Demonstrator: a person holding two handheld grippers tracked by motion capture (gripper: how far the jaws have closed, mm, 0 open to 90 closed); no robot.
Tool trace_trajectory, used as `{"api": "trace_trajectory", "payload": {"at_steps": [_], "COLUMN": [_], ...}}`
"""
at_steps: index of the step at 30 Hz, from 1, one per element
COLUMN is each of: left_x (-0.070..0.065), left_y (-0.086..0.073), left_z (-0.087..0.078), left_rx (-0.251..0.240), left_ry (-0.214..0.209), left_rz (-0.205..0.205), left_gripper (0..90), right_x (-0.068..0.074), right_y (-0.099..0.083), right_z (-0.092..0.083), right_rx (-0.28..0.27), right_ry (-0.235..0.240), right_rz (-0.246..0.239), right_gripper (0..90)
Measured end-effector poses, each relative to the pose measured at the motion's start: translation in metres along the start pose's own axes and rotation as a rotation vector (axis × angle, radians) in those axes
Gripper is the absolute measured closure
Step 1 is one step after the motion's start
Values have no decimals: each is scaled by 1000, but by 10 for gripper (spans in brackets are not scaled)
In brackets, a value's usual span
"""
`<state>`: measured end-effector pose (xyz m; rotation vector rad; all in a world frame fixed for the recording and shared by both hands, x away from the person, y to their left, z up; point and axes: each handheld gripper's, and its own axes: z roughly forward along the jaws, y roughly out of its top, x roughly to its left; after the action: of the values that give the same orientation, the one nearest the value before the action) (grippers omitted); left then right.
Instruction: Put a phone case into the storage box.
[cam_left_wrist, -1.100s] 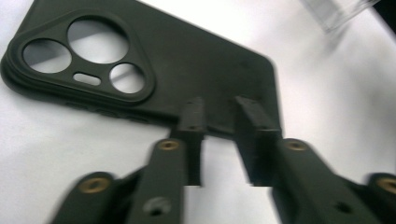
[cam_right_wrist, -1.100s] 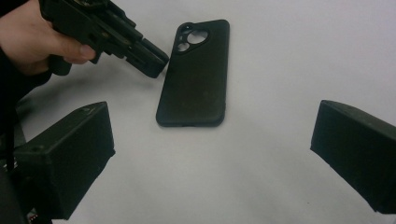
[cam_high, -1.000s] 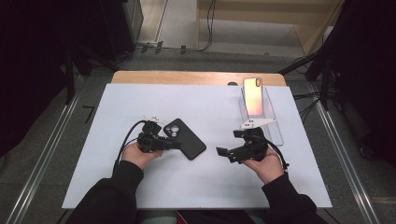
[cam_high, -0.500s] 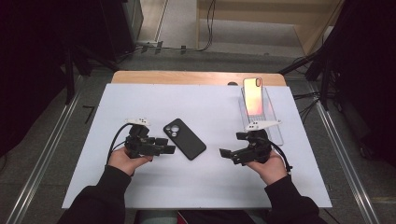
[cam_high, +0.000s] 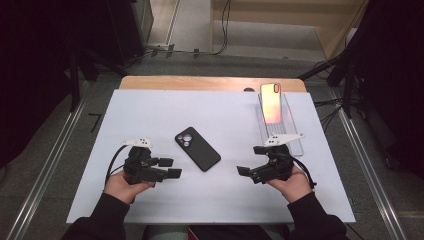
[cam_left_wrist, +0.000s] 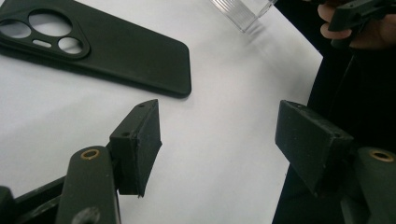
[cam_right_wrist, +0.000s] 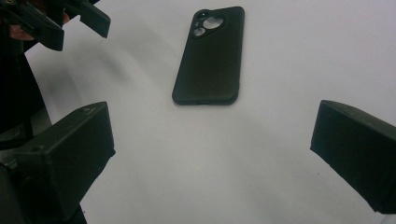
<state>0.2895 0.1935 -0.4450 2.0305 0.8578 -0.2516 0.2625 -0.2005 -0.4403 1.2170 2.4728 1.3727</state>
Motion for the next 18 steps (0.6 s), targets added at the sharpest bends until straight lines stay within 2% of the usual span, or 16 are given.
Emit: {"api": "trace_trajectory", "payload": {"at_steps": [9,18], "left_x": [-8,-7], "left_y": [-11,-14], "left_z": [-7,-8], "left_rx": [-4,-3], "left_ry": [16,22], "left_rz": [18,10], "left_gripper": [315,316], "right_x": [3,4], "right_y": [7,28], "right_z": [13,37], "right_rx": [9,19], "right_ry": [-3,-7], "right_rz": [4,-4], "right_gripper": [0,0]}}
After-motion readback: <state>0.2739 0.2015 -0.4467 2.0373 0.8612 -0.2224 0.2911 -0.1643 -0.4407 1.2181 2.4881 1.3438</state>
